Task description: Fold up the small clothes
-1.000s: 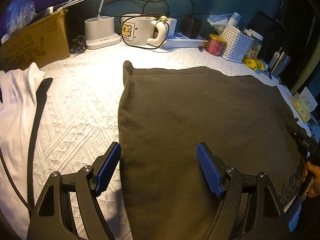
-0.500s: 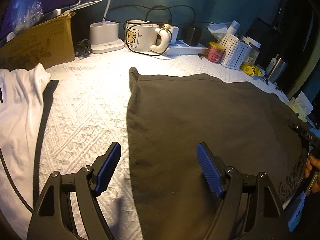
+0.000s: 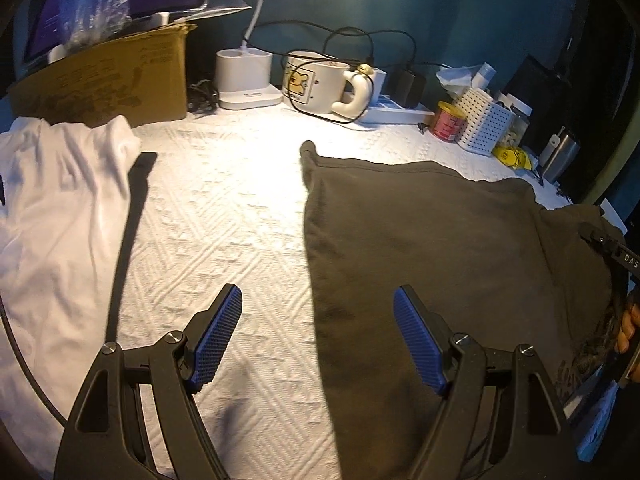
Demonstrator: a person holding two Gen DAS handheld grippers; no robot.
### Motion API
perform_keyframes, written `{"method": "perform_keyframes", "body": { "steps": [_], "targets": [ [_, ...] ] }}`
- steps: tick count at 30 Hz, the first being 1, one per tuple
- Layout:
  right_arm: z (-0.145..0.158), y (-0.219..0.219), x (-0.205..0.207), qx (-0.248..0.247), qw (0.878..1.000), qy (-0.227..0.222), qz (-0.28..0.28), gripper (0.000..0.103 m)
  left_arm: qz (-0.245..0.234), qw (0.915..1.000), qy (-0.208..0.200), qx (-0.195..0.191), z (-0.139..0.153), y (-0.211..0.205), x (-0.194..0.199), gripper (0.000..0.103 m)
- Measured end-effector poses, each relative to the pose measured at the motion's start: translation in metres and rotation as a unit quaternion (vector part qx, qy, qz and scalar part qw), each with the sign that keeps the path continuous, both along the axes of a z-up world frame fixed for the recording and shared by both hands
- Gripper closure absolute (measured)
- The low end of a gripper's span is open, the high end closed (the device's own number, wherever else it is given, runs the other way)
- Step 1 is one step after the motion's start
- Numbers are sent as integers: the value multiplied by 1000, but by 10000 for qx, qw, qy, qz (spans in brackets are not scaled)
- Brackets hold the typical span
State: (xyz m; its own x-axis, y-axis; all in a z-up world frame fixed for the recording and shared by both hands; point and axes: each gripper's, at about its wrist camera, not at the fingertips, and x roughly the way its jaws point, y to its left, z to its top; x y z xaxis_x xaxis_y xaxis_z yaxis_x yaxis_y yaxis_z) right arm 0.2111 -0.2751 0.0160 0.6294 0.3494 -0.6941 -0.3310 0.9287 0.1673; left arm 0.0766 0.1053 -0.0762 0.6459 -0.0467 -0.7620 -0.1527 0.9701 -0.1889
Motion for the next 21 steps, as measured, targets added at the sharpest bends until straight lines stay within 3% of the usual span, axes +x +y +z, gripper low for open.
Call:
{"method": "perform_keyframes", "body": {
  "steps": [12, 21],
  "targets": [
    [6, 76, -19, 50, 9966, 27, 817, 86, 151, 9999, -38, -71, -2, 19, -18, 25],
    [-5, 134, -31, -34, 9894, 190, 1440, 86, 280, 9995, -43, -103, -2, 32, -28, 25]
  ]
}}
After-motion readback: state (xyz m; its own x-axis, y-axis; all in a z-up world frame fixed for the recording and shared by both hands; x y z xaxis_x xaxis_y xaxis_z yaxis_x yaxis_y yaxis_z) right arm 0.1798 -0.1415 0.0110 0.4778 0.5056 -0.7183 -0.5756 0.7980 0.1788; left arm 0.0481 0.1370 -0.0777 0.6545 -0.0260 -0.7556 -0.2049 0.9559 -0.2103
